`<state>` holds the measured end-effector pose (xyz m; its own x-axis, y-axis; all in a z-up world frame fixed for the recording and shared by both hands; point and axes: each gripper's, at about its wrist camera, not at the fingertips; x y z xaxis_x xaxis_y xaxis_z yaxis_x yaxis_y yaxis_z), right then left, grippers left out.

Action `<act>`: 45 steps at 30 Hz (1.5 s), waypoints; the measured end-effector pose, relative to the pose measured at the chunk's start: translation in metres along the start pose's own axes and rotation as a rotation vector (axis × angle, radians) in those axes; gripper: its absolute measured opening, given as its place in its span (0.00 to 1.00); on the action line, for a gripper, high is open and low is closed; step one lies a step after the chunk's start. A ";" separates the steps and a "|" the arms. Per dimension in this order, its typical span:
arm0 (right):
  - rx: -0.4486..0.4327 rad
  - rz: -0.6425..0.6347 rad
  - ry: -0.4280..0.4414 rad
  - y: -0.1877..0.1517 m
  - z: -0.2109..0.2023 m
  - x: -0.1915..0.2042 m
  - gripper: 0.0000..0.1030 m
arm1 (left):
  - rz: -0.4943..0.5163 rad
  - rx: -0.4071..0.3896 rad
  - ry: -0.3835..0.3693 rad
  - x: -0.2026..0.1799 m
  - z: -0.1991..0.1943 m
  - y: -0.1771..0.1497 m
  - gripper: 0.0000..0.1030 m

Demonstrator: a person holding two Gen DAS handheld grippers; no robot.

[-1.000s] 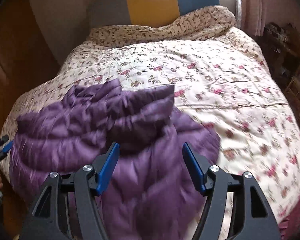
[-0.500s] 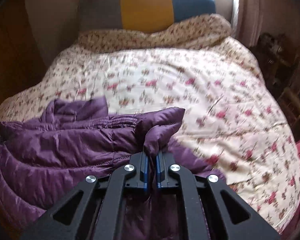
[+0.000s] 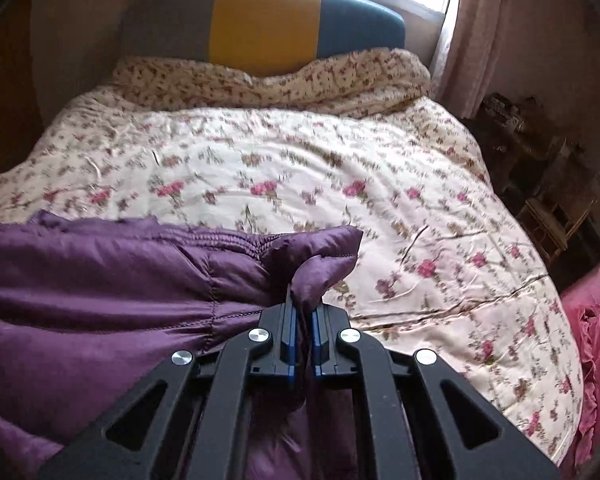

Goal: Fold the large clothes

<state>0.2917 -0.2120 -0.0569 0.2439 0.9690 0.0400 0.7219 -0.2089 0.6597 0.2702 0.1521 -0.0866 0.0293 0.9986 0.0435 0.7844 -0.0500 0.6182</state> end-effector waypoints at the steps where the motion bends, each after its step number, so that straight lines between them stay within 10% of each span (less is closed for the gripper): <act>1: 0.014 0.000 -0.005 -0.001 0.007 0.000 0.06 | -0.008 0.011 -0.001 0.002 0.007 -0.002 0.02; 18: 0.042 -0.049 -0.093 -0.013 0.034 0.012 0.11 | -0.048 0.006 -0.011 0.003 0.017 -0.009 0.06; 22: 0.033 -0.041 -0.114 -0.008 0.026 0.008 0.30 | -0.069 -0.051 -0.002 0.008 -0.010 -0.008 0.53; 32: -0.026 -0.027 -0.047 -0.014 -0.040 0.031 0.44 | -0.032 -0.185 -0.067 -0.023 -0.063 -0.008 0.53; 45: -0.050 -0.145 0.029 -0.061 -0.064 0.102 0.46 | 0.024 -0.155 -0.098 -0.046 -0.046 -0.034 0.53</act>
<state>0.2311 -0.0918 -0.0454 0.1204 0.9920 -0.0371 0.7148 -0.0607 0.6967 0.2137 0.1067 -0.0736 0.1133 0.9935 -0.0122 0.6783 -0.0684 0.7316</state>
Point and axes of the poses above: each gripper's, at about its wrist camera, not at the fingertips, and z roughly the way its jaws point, x to its left, y to its top, and after that the axes turned 15 degrees about z, right-handed
